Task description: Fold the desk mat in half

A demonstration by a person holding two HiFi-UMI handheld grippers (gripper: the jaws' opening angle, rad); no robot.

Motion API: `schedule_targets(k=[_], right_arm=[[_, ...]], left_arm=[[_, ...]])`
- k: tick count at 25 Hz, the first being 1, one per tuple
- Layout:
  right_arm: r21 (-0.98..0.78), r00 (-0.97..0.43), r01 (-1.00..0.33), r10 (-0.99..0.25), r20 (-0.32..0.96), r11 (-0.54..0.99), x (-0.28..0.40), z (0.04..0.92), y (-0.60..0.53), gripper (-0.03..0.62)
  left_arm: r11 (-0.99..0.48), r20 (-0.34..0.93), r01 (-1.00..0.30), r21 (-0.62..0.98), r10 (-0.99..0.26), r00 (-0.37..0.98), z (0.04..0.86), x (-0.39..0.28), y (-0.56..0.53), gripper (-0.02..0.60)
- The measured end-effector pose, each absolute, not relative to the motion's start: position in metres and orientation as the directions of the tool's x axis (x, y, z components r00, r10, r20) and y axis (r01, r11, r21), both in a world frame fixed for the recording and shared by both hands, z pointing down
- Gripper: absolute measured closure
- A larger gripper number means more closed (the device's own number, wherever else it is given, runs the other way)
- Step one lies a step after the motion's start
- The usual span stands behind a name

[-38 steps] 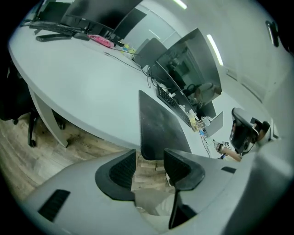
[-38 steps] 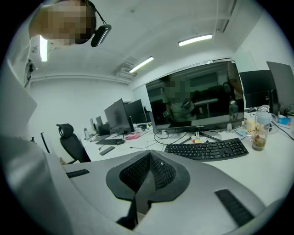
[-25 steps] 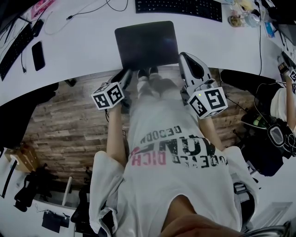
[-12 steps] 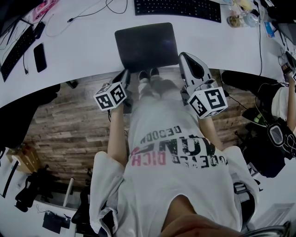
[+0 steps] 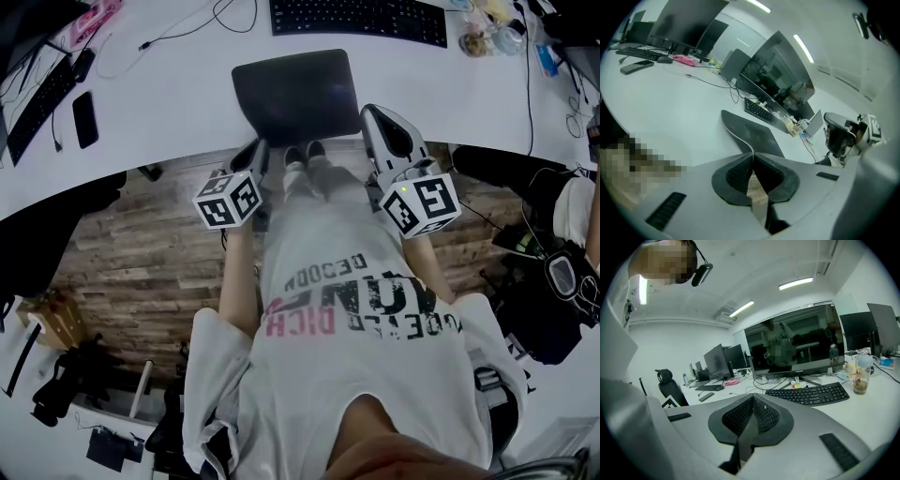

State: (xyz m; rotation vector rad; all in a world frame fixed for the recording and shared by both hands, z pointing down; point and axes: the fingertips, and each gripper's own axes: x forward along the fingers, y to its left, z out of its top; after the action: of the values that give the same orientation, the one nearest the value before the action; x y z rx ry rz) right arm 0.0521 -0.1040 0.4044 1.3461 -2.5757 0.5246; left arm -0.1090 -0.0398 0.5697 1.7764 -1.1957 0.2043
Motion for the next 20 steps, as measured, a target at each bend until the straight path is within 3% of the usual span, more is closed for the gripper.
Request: schedule_targets(k=[20], right_arm=[[-0.250,-0.566,-0.824,-0.764,0.310,0.508,0.075,0.402,-0.114,0.597]], left_arm=[[-0.241,0.523,-0.778,0.581,-0.621,0.583,0.539,-0.063,-0.054,0.568]])
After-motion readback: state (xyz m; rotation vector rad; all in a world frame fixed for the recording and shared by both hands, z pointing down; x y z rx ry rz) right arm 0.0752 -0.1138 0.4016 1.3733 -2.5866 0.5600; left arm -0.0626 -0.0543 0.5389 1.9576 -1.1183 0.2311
